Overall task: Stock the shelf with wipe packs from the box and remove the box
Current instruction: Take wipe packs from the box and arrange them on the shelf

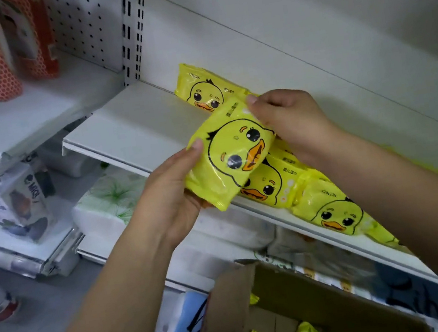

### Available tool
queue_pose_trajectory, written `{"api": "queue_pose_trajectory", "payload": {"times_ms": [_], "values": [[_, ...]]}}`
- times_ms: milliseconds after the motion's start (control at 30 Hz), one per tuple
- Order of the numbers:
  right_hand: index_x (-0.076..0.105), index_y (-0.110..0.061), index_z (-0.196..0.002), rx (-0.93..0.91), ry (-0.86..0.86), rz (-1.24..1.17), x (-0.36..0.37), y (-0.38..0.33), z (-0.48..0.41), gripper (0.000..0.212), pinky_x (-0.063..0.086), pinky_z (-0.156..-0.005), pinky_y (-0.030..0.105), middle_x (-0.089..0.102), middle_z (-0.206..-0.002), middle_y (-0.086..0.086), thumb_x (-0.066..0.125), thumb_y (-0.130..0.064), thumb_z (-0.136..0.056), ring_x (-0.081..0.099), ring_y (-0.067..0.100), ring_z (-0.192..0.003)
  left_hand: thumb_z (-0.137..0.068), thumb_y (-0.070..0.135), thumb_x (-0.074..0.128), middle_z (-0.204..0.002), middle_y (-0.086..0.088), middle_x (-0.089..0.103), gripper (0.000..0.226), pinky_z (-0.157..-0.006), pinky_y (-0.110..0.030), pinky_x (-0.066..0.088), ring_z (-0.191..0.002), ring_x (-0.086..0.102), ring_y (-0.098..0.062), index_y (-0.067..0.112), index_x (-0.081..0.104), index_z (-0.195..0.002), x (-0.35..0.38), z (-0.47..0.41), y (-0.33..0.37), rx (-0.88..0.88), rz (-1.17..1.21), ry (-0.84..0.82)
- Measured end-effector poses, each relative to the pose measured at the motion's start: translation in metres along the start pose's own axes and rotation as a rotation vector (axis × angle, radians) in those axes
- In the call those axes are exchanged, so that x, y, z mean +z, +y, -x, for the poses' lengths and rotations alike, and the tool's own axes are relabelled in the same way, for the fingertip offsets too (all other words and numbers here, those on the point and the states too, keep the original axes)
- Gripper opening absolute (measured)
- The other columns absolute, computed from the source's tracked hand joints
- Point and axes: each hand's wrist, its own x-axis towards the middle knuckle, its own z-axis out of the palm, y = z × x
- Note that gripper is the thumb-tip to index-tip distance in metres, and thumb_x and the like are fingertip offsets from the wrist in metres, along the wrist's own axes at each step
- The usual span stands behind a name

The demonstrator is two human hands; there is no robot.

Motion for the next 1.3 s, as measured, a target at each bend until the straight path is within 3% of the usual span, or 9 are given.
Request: {"api": "queue_pose_trajectory", "payload": {"times_ms": [100, 200, 367, 433, 600, 733, 967, 1133, 1300], "values": [[0.067, -0.021, -0.072, 0.109, 0.139, -0.125, -0.006, 0.006, 0.028, 0.022, 0.047, -0.080, 0.036, 0.064, -0.081, 0.000, 0.066, -0.029, -0.093, 0.057, 0.019, -0.080, -0.103, 0.026, 0.055, -0.096, -0.002, 0.079, 0.021, -0.068, -0.034, 0.063, -0.080, 0.075, -0.015, 0.012, 0.070, -0.108, 0.007, 0.010, -0.009, 0.101, 0.080, 0.176], [0.062, -0.021, -0.081, 0.141, 0.144, -0.158, -0.008, 0.009, 0.054, 0.020, 0.049, -0.080, 0.033, 0.065, -0.086, 0.000, 0.057, -0.022, -0.099, 0.060, 0.019, -0.082, -0.106, 0.024, 0.051, -0.091, 0.000, 0.078, 0.020, -0.076, -0.038, 0.061, -0.078, 0.073, -0.016, 0.015, 0.069, -0.106, 0.011, 0.021, -0.018, 0.177, -0.021, 0.225], [0.054, 0.005, -0.080, 0.048, 0.199, -0.127, -0.018, 0.017, 0.085, 0.041, 0.034, -0.044, 0.014, 0.040, -0.068, 0.009, 0.056, -0.028, -0.103, 0.037, 0.012, -0.056, -0.107, 0.031, 0.048, -0.090, -0.007, 0.078, 0.028, -0.070, -0.044, 0.062, -0.076, 0.071, -0.026, 0.016, 0.072, -0.103, 0.016, 0.037, -0.028, 0.230, -0.148, 0.212], [0.057, 0.009, -0.083, 0.073, 0.227, -0.232, -0.023, 0.020, 0.092, 0.038, 0.036, -0.051, 0.017, 0.043, -0.073, 0.011, 0.062, -0.025, -0.100, 0.038, 0.015, -0.063, -0.108, 0.032, 0.047, -0.092, -0.008, 0.078, 0.031, -0.067, -0.044, 0.063, -0.077, 0.073, -0.027, 0.016, 0.073, -0.103, 0.017, 0.039, -0.029, 0.237, -0.176, 0.196], [0.078, -0.021, -0.082, 0.209, 0.210, -0.305, -0.031, 0.026, 0.096, 0.014, 0.052, -0.089, 0.042, 0.077, -0.094, 0.000, 0.073, -0.031, -0.090, 0.069, 0.026, -0.094, -0.108, 0.028, 0.045, -0.106, -0.013, 0.077, 0.033, -0.068, -0.045, 0.061, -0.088, 0.073, -0.033, 0.009, 0.071, -0.113, 0.013, 0.038, -0.019, 0.221, -0.168, 0.180], [0.076, -0.011, -0.100, 0.215, 0.204, -0.334, -0.036, 0.022, 0.089, 0.035, 0.052, -0.089, 0.039, 0.077, -0.101, 0.003, 0.076, -0.038, -0.077, 0.068, 0.019, -0.096, -0.108, 0.029, 0.043, -0.109, -0.018, 0.075, 0.035, -0.064, -0.045, 0.060, -0.080, 0.072, -0.035, 0.006, 0.069, -0.113, 0.014, 0.036, -0.012, 0.195, -0.138, 0.155], [0.079, -0.021, -0.095, 0.208, 0.130, -0.315, -0.027, 0.026, 0.089, 0.027, 0.051, -0.086, 0.046, 0.071, -0.109, 0.022, 0.068, -0.045, -0.090, 0.066, 0.030, -0.090, -0.109, 0.030, 0.040, -0.098, -0.009, 0.077, 0.032, -0.059, -0.040, 0.062, -0.076, 0.074, -0.026, 0.014, 0.068, -0.107, 0.015, 0.030, -0.012, 0.157, -0.021, 0.192], [0.071, -0.010, -0.092, 0.151, 0.001, -0.256, -0.021, 0.031, 0.100, 0.022, 0.062, -0.078, 0.039, 0.071, -0.070, -0.006, 0.057, -0.023, -0.103, 0.067, 0.020, -0.071, -0.109, 0.034, 0.040, -0.119, -0.010, 0.074, 0.035, -0.084, -0.045, 0.063, -0.100, 0.074, -0.026, 0.014, 0.062, -0.129, 0.010, 0.026, -0.010, 0.165, 0.158, 0.237], [0.072, -0.013, -0.084, 0.121, 0.143, -0.264, -0.015, 0.030, 0.092, 0.024, 0.054, -0.069, 0.034, 0.063, -0.062, 0.000, 0.058, -0.021, -0.103, 0.058, 0.015, -0.057, -0.107, 0.039, 0.043, -0.111, -0.012, 0.076, 0.039, -0.074, -0.039, 0.064, -0.094, 0.076, -0.031, 0.010, 0.059, -0.127, 0.013, 0.031, -0.018, -0.027, 0.068, 0.156]]}}
